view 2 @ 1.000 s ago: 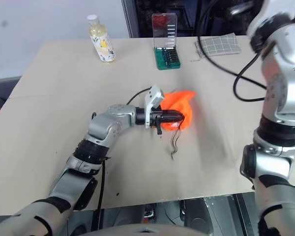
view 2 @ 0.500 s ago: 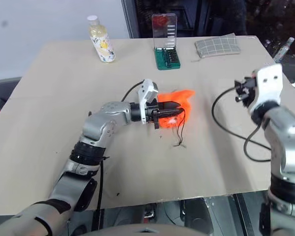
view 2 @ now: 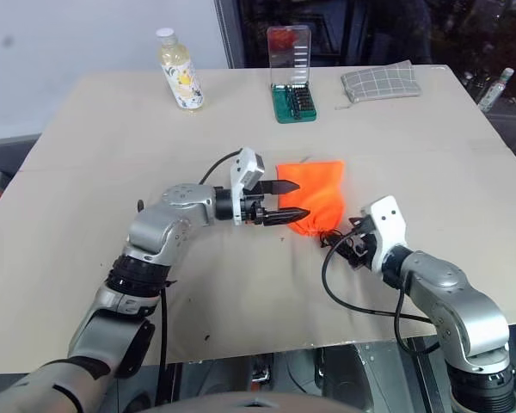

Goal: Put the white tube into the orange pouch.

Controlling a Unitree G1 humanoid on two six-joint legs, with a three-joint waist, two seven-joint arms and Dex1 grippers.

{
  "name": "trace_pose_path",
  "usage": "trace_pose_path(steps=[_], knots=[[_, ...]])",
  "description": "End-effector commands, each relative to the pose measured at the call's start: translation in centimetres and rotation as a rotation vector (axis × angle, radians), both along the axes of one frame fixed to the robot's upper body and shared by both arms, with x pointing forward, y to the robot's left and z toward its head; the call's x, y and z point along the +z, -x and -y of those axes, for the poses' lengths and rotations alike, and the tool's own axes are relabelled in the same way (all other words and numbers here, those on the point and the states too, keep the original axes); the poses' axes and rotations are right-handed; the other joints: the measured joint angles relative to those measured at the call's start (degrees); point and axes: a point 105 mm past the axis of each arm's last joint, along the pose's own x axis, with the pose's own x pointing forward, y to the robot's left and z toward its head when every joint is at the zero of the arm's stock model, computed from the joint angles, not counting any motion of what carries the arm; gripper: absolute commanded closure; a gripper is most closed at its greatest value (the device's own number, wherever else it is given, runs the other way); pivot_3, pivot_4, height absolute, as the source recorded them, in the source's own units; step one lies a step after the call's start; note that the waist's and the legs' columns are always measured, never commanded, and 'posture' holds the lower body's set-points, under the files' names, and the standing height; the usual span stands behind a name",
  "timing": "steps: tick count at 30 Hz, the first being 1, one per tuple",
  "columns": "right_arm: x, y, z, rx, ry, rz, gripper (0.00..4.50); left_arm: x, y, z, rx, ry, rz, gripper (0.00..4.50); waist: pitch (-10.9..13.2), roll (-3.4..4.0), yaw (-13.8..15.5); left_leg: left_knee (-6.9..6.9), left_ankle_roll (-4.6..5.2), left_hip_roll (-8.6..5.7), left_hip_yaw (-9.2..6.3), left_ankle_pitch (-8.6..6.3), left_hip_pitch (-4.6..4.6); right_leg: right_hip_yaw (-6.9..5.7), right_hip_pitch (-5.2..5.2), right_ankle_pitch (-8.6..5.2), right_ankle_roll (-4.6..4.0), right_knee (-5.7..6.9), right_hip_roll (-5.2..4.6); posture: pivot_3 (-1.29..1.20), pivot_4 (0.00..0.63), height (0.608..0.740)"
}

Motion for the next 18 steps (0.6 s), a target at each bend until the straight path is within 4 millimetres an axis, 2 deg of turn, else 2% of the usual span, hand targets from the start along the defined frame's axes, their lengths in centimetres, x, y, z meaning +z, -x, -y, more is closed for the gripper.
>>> trace_pose_path(steps=[1,5,10,11,12,13,14,15,17,18], knots=[[-0.2,0.2,0.4,0.028,0.021,-0.018,1.04,1.2,-0.1,-0.8,0.021,0.014,0.063,0.66,0.0,0.0,0.12,0.0,0.0,0.0,-0.01,0.0,0.0,-0.01,0.0,-0.01,0.01,0.0,0.0,0.0,0.15,0.74],[-0.8,1.5,0.7,0.073,0.042,-0.055,1.04,1.3,-0.1,-1.2,0.041,0.021,0.065,0.66,0.0,0.0,0.46,0.0,0.0,0.01,-0.04,0.0,-0.02,-0.01,0.0,-0.01,0.0,-0.02,0.0,0.0,0.15,0.74],[-2.0,0.5,0.5,0.066,0.068,-0.046,1.04,1.1,0.1,-1.2,0.041,0.019,0.061,0.66,0.0,-0.01,0.67,0.03,0.0,0.01,-0.01,0.0,-0.01,-0.02,0.0,-0.06,0.11,-0.02,0.01,0.0,0.15,0.74],[-2.2,0.2,0.4,0.064,0.073,-0.042,1.65,1.1,0.1,-1.2,0.042,0.018,0.061,0.59,0.0,-0.01,0.7,0.04,0.0,0.02,-0.01,0.0,0.0,-0.02,0.01,-0.07,0.11,-0.01,0.01,0.0,0.15,0.74],[-2.4,-0.1,0.5,0.062,0.08,-0.038,1.91,1.1,0.1,-1.2,0.043,0.017,0.061,0.59,0.0,-0.01,0.72,0.06,0.0,0.02,-0.02,0.0,-0.01,-0.02,0.01,-0.07,0.12,-0.01,0.02,0.0,0.15,0.74],[-2.5,-0.3,0.5,0.062,0.085,-0.035,2.41,1.1,0.1,-1.3,0.044,0.016,0.061,0.59,0.0,-0.01,0.73,0.07,0.0,0.02,-0.02,0.0,-0.01,-0.02,0.01,-0.07,0.12,0.0,0.02,0.0,0.15,0.74],[-2.5,-0.5,0.5,0.062,0.088,-0.033,3.09,1.1,0.0,-1.3,0.045,0.015,0.062,0.59,0.0,-0.02,0.79,0.09,0.0,0.02,-0.02,0.0,-0.01,-0.03,0.01,-0.07,0.12,0.01,0.02,0.0,0.15,0.74],[-2.7,-0.6,0.5,0.063,0.095,-0.031,3.54,1.0,0.0,-1.4,0.049,0.012,0.062,0.59,0.0,-0.02,0.87,0.09,0.0,0.02,-0.02,0.0,-0.01,-0.03,0.01,-0.07,0.12,0.01,0.02,0.0,0.15,0.74],[-2.6,-0.8,0.6,0.07,0.09,-0.02,4.37,0.9,-0.2,-1.6,0.06,0.007,0.062,0.59,0.0,-0.02,0.97,0.1,0.0,0.02,-0.02,0.0,-0.02,-0.03,0.01,-0.07,0.11,0.01,0.02,0.0,0.15,0.74],[-2.1,-0.8,0.5,0.076,0.052,-0.014,4.46,0.9,-0.4,-1.7,0.07,0.006,0.062,0.59,0.0,-0.02,1.02,0.1,0.0,0.02,-0.02,0.0,-0.02,-0.03,0.01,-0.07,0.11,0.01,0.02,0.0,0.15,0.74]])
